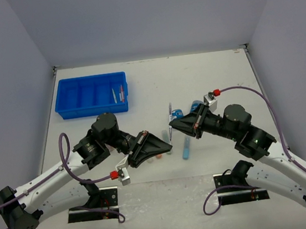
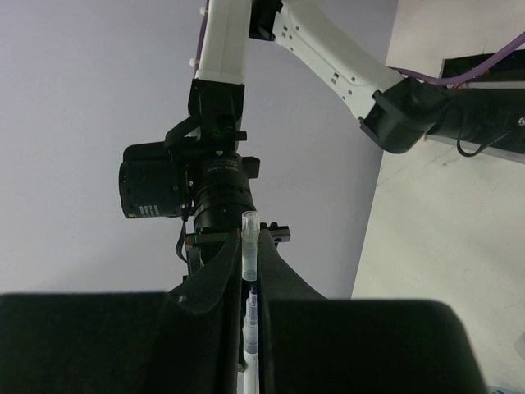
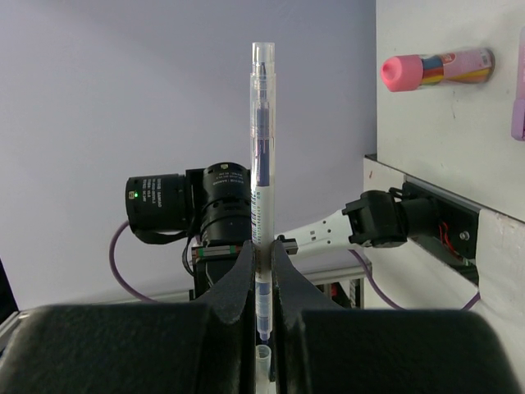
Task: Sort the stationery into containers
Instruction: Close the pen cap on the pen.
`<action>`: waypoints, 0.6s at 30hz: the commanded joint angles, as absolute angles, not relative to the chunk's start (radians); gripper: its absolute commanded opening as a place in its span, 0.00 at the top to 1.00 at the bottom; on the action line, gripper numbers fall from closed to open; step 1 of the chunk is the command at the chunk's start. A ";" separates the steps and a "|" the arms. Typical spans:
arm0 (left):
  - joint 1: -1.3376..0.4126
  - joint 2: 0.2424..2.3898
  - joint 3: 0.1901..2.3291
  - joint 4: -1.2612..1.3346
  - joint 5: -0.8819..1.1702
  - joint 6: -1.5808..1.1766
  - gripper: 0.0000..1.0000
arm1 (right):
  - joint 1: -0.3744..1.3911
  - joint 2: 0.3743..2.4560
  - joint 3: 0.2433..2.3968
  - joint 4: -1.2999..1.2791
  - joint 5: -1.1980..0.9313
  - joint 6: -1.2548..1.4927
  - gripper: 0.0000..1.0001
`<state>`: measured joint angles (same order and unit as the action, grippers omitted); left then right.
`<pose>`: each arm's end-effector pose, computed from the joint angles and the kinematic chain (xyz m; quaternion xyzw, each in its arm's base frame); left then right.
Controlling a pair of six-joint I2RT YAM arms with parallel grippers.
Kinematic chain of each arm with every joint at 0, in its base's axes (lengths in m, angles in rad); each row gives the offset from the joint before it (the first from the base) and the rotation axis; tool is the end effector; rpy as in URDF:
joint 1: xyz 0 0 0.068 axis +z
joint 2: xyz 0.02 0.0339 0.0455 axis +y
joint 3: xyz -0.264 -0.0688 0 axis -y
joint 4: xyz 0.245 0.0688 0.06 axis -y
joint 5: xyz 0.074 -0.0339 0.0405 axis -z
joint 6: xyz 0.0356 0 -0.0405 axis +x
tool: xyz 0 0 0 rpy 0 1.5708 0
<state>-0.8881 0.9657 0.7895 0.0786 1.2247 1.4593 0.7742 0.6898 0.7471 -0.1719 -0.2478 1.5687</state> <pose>0.1047 -0.1819 0.3384 0.7083 -0.1217 -0.2537 0.6474 0.1121 0.1218 0.3430 0.2107 0.7149 0.6443 0.1718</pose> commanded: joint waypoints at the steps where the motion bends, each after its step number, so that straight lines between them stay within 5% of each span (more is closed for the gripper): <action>1: -0.877 0.965 0.819 0.074 1.244 1.506 1.00 | 0.781 0.672 0.788 -0.156 -0.241 1.549 1.00; 18: -0.871 0.980 0.836 0.097 1.261 1.500 1.00 | 0.795 0.678 0.778 -0.137 -0.252 1.558 1.00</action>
<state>-0.8818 0.9703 0.7906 0.0799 1.2317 1.4597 0.7815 0.6739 0.7475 -0.1707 -0.2497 1.5677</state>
